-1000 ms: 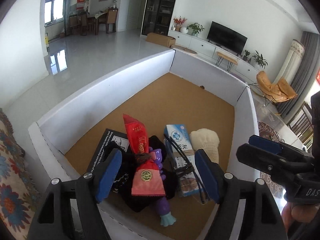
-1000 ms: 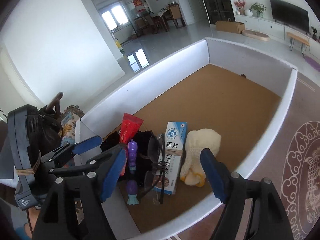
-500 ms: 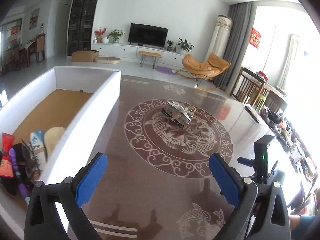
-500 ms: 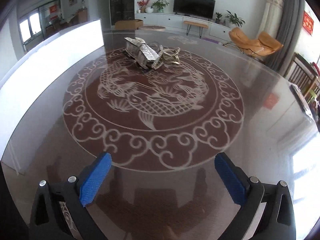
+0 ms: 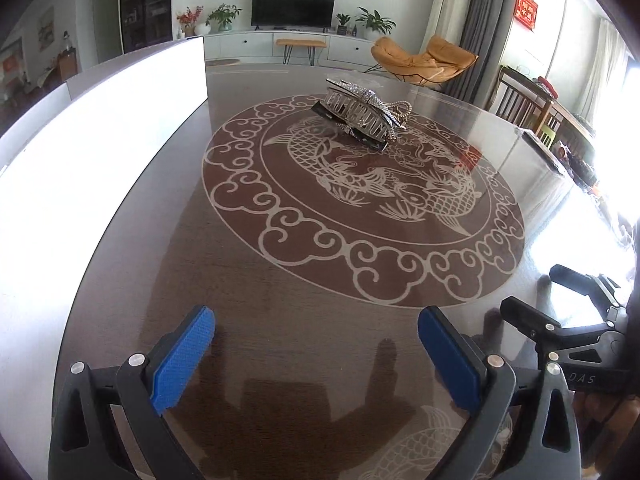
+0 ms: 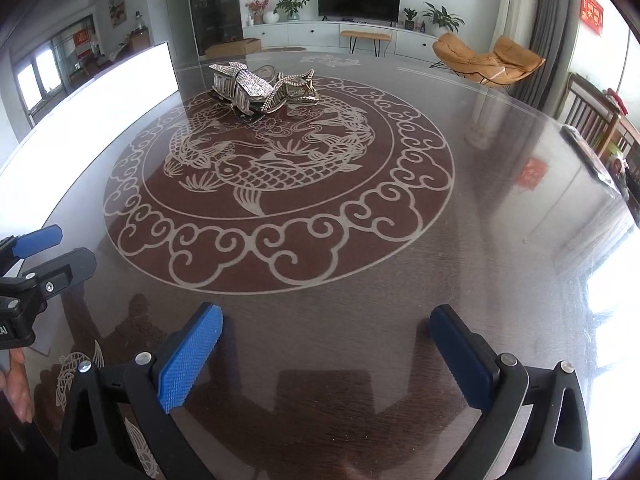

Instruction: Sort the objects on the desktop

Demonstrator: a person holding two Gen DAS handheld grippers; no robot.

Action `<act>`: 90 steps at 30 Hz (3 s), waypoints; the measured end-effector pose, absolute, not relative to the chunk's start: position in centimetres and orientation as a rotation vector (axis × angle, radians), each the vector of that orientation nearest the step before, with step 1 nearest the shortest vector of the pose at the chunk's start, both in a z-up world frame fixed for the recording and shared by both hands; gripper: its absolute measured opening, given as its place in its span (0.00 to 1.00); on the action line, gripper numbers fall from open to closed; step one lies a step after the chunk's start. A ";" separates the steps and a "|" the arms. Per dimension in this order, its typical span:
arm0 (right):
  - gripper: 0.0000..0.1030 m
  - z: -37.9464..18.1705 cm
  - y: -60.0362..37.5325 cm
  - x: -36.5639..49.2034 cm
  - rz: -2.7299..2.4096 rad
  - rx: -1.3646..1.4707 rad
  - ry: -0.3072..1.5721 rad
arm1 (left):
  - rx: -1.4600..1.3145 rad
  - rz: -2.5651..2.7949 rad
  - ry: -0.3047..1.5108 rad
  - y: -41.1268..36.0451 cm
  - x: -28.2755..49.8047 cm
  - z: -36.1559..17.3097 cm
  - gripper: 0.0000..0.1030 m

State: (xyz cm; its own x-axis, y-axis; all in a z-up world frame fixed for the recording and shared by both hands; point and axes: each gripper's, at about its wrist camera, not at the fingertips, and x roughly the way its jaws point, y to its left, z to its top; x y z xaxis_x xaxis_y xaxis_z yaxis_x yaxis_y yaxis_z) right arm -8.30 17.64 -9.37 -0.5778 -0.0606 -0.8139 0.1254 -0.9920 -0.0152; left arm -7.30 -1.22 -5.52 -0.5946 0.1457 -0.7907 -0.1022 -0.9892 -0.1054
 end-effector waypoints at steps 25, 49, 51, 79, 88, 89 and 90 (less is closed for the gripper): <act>1.00 -9.4 17.7 -8.3 -2.699 1.388 0.107 | -1.376 2.709 0.074 -0.3 -7.2 -5.8 1.00; 1.00 -7.1 20.6 -24.5 -2.740 1.405 -0.182 | -1.340 2.782 -0.155 -3.4 -6.7 -5.5 1.00; 1.00 -6.9 20.8 -28.1 -2.771 1.458 -0.257 | -1.336 2.781 -0.165 -3.5 -6.7 -5.4 1.00; 0.97 -7.4 2.4 -31.7 -2.451 1.287 0.003 | -1.323 2.776 -0.195 -3.6 -7.2 -5.5 1.00; 0.79 -7.4 3.6 -25.2 -2.143 1.341 0.031 | -1.324 2.775 -0.196 -3.5 -7.4 -5.4 1.00; 0.79 -7.1 4.2 -24.5 -2.150 1.337 0.025 | -1.326 2.777 -0.189 -3.5 -7.4 -5.4 1.00; 0.79 -6.4 4.9 -24.1 -2.185 1.312 0.005 | -1.332 2.779 -0.179 -3.4 -7.5 -5.4 1.00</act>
State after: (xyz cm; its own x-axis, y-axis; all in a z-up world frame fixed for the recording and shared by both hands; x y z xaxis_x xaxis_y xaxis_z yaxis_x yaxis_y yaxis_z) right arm -24.10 4.89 -6.38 -0.3447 -0.4773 -0.8083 0.4812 -0.8292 0.2844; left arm -7.49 -3.36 -5.44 -0.6264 0.0994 -0.7732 0.0005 -0.9918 -0.1279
